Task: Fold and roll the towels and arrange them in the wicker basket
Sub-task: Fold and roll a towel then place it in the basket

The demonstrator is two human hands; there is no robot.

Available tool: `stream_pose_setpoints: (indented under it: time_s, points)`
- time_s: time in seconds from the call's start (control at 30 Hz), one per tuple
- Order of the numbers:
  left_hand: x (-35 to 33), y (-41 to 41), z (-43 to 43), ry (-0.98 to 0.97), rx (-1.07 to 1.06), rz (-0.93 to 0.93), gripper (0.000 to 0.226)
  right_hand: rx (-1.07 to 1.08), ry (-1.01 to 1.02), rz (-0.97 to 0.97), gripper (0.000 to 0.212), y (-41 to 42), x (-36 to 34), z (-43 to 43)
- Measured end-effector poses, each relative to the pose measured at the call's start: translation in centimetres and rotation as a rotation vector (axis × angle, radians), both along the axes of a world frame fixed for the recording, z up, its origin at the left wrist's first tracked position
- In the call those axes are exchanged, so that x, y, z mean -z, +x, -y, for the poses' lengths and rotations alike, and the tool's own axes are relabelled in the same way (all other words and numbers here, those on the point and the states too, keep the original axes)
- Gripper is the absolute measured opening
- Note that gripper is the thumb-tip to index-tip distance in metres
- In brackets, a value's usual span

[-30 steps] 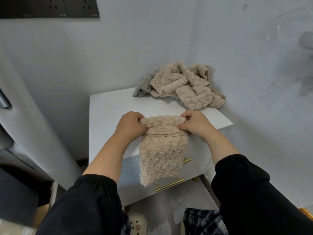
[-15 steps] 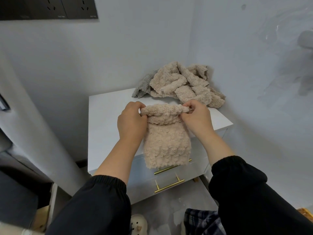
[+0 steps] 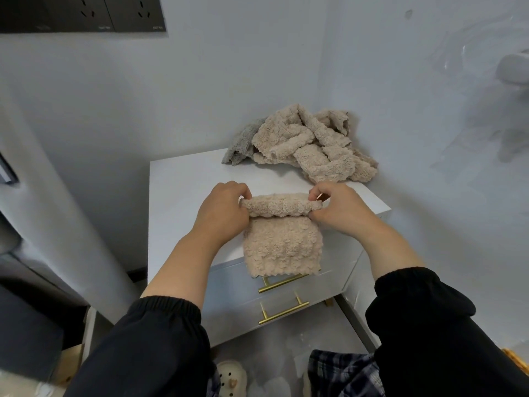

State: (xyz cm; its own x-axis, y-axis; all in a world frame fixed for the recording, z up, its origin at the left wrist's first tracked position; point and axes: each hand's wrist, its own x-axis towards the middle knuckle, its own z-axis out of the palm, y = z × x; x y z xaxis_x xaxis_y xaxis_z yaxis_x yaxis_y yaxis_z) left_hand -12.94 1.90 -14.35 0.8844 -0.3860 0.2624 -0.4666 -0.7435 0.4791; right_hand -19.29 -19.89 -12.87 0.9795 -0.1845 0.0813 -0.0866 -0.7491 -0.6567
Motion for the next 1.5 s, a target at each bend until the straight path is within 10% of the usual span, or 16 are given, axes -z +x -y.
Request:
stream_pose_setpoints:
  time_s: [0.47, 0.7, 0.83, 1.27, 1.5]
  points:
    - [0.1, -0.5, 0.3, -0.034, -0.017, -0.254, 0.015, 0.009, 0.098, -0.067, 0.018, 0.4, 1.6, 0.2]
    - [-0.4, -0.1, 0.4, -0.096, -0.01, -0.396, 0.049, -0.01, 0.214, -0.11, 0.058, 0.3, 1.0, -0.2]
    - [-0.4, 0.1, 0.7, -0.206, -0.058, -0.446, 0.025, 0.014, 0.27, -0.051, 0.054, 0.7, 1.3, -0.3]
    - [0.3, 0.6, 2.0, -0.296, -0.188, 0.016, 0.018, 0.173, -0.002, 0.401, 0.035, 2.0, 1.9, -2.4]
    - [0.9, 0.8, 1.7, -0.168, -0.057, 0.046, 0.034, 0.1, -0.168, 0.327, 0.031, 2.1, 1.9, -2.0]
